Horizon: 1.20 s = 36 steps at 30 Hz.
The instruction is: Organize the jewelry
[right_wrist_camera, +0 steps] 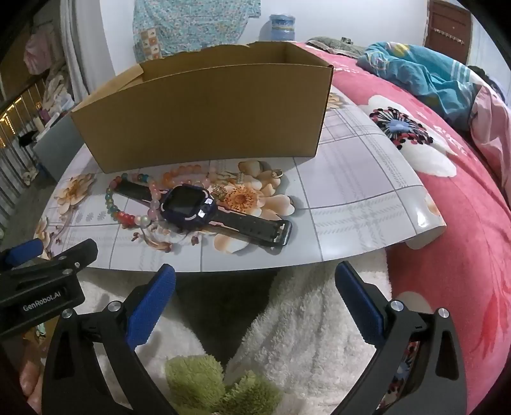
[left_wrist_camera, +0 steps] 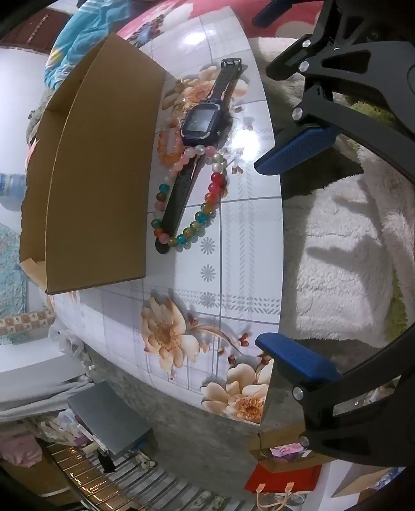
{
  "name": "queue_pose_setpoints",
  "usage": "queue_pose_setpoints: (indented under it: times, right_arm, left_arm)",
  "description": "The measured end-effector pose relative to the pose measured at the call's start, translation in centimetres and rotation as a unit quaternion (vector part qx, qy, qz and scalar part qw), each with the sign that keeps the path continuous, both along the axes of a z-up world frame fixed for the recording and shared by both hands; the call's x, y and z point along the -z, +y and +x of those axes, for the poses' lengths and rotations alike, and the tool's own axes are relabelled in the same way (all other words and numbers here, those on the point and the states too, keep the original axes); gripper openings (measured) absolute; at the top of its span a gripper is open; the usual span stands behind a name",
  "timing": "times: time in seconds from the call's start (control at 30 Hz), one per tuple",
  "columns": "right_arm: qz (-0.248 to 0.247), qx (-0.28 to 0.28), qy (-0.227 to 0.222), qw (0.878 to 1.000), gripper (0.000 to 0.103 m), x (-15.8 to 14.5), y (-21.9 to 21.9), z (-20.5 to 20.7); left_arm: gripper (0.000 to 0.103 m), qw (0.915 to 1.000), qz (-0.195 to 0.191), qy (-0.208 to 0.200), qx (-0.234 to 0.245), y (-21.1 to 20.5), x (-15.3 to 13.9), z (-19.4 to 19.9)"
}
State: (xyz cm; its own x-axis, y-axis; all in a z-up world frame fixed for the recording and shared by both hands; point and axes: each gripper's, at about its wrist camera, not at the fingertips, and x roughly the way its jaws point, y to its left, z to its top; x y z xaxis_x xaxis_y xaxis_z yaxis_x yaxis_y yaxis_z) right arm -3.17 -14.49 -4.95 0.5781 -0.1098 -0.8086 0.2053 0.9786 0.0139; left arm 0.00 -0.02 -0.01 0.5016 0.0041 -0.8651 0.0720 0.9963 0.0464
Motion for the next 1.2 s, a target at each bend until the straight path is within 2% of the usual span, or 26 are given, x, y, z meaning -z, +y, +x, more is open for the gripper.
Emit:
queue_pose_setpoints:
  times: [0.53,1.2]
  right_arm:
    - [0.012,-0.005,0.004,1.0,0.097,0.0,-0.09,0.31]
    - [0.014,-0.015,-0.002,1.0,0.097,-0.59,0.2,0.28]
  left_arm:
    - [0.096,1.0,-0.002,0.006,-0.004,0.49,0.83,0.29]
    - [0.096,1.0,0.002,0.006,-0.005,0.41,0.45,0.15]
